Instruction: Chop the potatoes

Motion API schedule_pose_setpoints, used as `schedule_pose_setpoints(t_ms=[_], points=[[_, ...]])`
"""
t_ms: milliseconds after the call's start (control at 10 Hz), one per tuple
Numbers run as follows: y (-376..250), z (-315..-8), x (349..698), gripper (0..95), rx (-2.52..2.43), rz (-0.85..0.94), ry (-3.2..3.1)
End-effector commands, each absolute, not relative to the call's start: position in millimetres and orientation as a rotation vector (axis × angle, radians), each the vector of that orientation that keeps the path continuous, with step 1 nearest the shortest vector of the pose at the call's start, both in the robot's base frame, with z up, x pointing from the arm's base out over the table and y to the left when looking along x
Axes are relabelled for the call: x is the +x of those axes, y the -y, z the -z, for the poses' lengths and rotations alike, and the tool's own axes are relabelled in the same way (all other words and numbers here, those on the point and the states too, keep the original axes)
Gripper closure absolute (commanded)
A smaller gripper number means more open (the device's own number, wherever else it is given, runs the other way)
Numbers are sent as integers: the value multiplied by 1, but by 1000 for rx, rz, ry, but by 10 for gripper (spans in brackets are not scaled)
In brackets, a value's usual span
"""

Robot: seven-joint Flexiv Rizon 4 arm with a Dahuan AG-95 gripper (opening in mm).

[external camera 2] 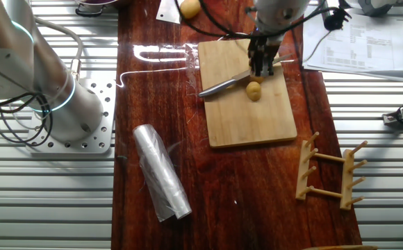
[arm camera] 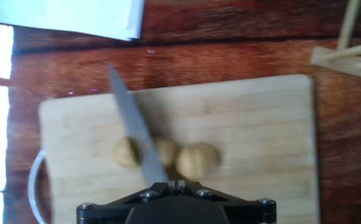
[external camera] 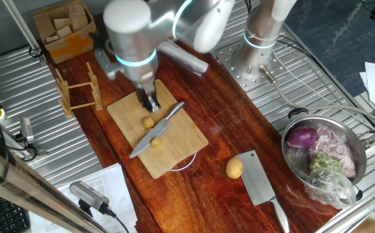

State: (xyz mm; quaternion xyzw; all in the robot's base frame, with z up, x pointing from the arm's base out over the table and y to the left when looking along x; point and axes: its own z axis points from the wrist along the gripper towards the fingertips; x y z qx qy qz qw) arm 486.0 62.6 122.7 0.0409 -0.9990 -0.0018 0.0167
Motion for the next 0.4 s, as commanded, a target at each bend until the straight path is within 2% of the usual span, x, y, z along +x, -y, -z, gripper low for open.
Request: schedule_pose_setpoints(t_ms=[100,400], points=[[-59,-123,487,950,186,31,3086],[-59,-123,487,950,212,38,3083]])
